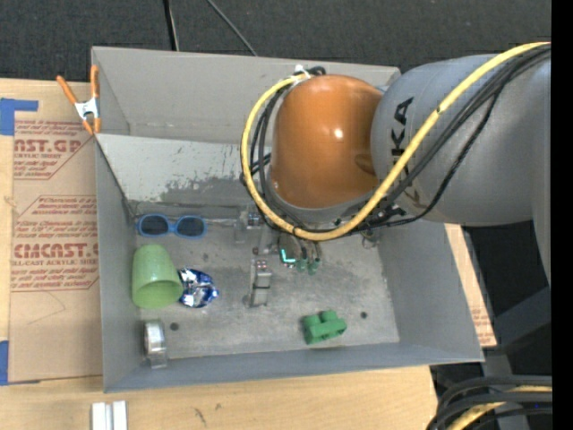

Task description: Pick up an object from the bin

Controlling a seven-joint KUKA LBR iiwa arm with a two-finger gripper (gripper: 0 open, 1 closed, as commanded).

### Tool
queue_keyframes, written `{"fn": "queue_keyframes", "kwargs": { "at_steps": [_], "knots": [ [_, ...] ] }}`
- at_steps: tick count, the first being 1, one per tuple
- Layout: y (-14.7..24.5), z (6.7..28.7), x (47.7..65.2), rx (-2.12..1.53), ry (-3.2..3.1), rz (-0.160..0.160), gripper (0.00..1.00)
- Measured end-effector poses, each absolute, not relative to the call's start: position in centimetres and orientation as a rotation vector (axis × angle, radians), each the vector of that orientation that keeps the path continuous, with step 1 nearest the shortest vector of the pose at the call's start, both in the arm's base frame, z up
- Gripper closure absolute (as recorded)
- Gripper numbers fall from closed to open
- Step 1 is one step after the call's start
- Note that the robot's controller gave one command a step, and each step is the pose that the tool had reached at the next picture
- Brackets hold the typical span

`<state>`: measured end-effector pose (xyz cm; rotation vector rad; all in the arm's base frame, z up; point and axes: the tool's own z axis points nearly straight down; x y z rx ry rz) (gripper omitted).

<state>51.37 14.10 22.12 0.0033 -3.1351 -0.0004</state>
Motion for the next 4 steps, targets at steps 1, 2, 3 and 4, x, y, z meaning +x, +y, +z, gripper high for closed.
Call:
{"fn": "queue_keyframes", "kwargs": {
  "at_steps": [1, 2, 3, 4],
  "knots": [
    [21.0, 15.3, 52.9, 0.100, -3.136, -0.002, 0.00],
    [19.8, 6.7, 52.6, -0.026, -3.135, 0.002, 0.00],
    [19.9, 7.2, 52.8, -0.026, -3.142, -0.003, 1.00],
    [16.8, 7.1, 52.0, 0.184, -3.140, -0.002, 1.00]
  ]
}}
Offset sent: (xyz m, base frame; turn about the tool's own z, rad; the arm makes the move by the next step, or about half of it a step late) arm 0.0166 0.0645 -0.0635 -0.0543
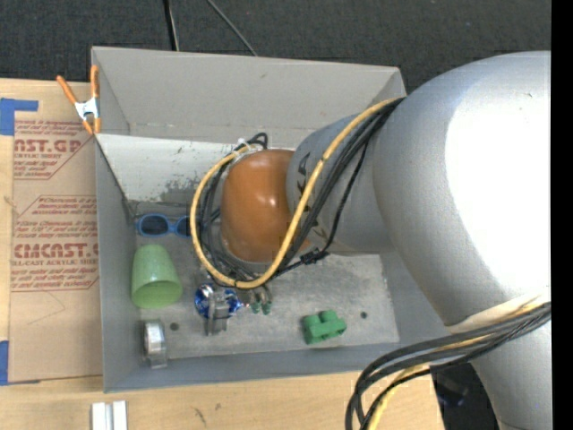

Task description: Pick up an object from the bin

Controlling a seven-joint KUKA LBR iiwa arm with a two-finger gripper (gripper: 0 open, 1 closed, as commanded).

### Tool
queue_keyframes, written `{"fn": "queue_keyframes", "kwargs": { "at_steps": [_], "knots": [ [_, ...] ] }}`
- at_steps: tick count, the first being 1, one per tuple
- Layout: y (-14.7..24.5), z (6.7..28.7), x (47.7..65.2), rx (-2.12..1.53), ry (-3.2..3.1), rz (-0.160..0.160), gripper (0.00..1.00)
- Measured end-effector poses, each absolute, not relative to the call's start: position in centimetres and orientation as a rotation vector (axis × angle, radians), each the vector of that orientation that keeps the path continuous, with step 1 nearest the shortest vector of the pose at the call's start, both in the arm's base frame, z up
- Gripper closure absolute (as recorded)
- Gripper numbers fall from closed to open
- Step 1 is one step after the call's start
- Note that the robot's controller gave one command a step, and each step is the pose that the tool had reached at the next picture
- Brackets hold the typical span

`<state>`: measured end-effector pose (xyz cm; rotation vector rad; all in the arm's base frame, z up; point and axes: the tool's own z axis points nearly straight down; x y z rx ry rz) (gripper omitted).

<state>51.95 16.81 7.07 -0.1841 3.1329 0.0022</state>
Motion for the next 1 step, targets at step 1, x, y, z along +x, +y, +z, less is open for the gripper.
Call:
{"fn": "queue_keyframes", "kwargs": {
  "at_steps": [1],
  "knots": [
    [17.99, 21.30, 48.57, -0.383, 3.110, 0.003, 1.00]
  ]
}}
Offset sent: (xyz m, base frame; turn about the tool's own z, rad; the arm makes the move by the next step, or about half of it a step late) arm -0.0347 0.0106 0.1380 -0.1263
